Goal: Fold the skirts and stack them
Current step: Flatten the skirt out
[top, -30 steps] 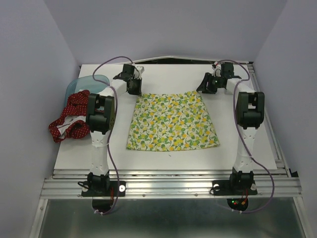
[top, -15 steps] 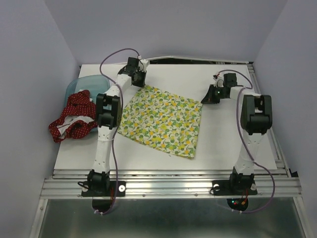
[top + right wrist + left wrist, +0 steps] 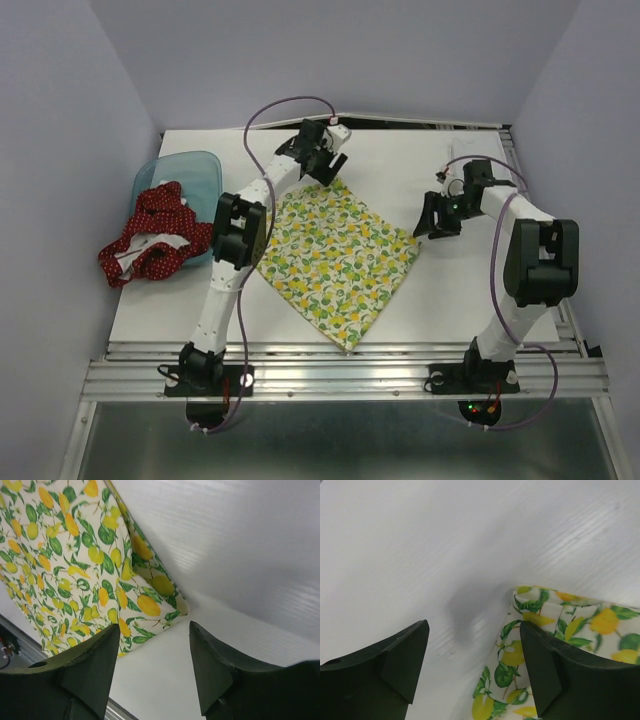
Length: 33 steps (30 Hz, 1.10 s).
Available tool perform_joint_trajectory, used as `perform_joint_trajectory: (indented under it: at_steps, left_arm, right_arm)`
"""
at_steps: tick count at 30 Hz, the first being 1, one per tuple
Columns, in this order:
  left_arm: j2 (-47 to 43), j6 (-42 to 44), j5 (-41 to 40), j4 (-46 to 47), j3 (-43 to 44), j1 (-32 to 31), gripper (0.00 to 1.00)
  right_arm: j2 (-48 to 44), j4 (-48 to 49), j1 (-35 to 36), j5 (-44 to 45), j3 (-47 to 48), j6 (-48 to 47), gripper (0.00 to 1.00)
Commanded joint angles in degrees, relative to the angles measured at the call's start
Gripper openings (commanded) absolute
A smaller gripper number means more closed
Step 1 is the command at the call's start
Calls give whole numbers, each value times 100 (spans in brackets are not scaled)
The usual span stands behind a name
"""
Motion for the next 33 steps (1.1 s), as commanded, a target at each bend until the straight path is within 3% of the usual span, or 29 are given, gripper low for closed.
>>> perform_joint_trajectory:
  at_steps: [1, 5, 10, 14, 19, 28, 33]
  left_arm:
    - [-1629, -316, -300, 188, -708, 23, 85]
    - [-2965, -878, -415, 706, -2142, 261, 85]
    - [-4309, -1082, 472, 628, -3898, 349, 80]
    - [-4620, -1144, 1016, 312, -4640, 367, 73]
    - [-4524, -1178, 1474, 250, -5378, 384, 63]
    - [-3487, -1223, 1625, 338, -5467, 402, 57]
    - [-2425, -1065, 1414, -38, -4178, 402, 56]
  right_arm:
    - [-279, 174, 6, 475, 927, -134, 63]
    - [38, 403, 59, 195, 1613, -230, 59]
    - [556, -97, 269, -359, 2134, -863, 41]
    - [820, -502, 393, -685, 2056, -1293, 31]
    - [1066, -941, 472, -388, 1661, -1917, 13]
    - [759, -758, 472, 580, 360, -2375, 4]
    - [575, -468, 472, 835, -343, -2226, 2]
